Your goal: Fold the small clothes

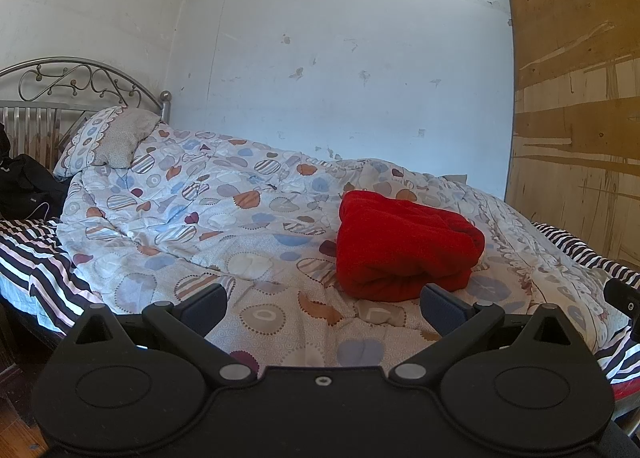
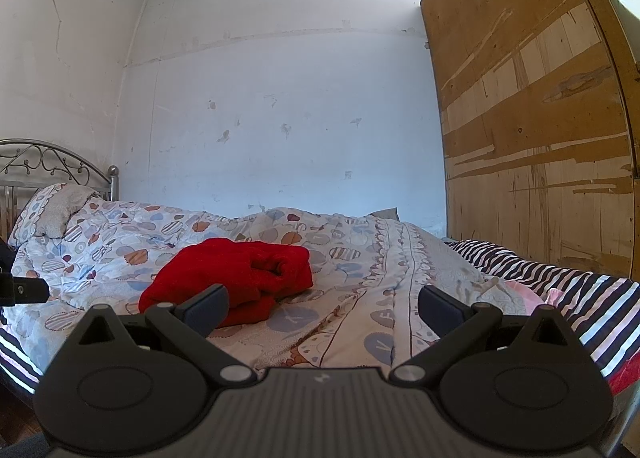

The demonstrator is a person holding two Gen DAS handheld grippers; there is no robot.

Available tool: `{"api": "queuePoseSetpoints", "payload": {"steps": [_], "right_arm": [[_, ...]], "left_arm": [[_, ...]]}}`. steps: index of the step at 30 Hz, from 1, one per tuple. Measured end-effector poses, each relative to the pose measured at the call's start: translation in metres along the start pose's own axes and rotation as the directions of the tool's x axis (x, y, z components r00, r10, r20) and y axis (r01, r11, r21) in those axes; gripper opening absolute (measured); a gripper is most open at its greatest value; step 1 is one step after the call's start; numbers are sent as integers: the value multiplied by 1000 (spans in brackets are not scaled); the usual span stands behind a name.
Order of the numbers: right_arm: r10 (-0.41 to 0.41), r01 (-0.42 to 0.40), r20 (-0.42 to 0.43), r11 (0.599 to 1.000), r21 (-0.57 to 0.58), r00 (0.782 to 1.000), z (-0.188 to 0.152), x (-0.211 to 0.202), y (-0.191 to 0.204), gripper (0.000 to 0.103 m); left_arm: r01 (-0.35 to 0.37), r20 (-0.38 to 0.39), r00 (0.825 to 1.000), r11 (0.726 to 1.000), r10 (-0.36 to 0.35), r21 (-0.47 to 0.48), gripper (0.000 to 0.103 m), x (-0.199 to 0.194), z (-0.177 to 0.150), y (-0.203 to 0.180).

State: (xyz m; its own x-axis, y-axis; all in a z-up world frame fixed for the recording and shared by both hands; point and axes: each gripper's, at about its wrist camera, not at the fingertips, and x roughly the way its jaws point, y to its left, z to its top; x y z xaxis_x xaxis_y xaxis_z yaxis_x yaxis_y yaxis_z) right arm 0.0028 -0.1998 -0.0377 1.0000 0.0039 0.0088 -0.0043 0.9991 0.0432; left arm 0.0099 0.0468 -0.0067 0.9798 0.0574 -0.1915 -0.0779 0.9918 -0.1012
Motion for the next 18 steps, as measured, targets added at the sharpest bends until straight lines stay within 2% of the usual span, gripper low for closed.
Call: {"api": "queuePoseSetpoints", "payload": {"steps": [18], "right_arm": [[0,0,-1,1000,1,1000,1,0,0,103]], "left_arm": [[14,-8,1000,1000,-14,6,102,0,0,1]]}}
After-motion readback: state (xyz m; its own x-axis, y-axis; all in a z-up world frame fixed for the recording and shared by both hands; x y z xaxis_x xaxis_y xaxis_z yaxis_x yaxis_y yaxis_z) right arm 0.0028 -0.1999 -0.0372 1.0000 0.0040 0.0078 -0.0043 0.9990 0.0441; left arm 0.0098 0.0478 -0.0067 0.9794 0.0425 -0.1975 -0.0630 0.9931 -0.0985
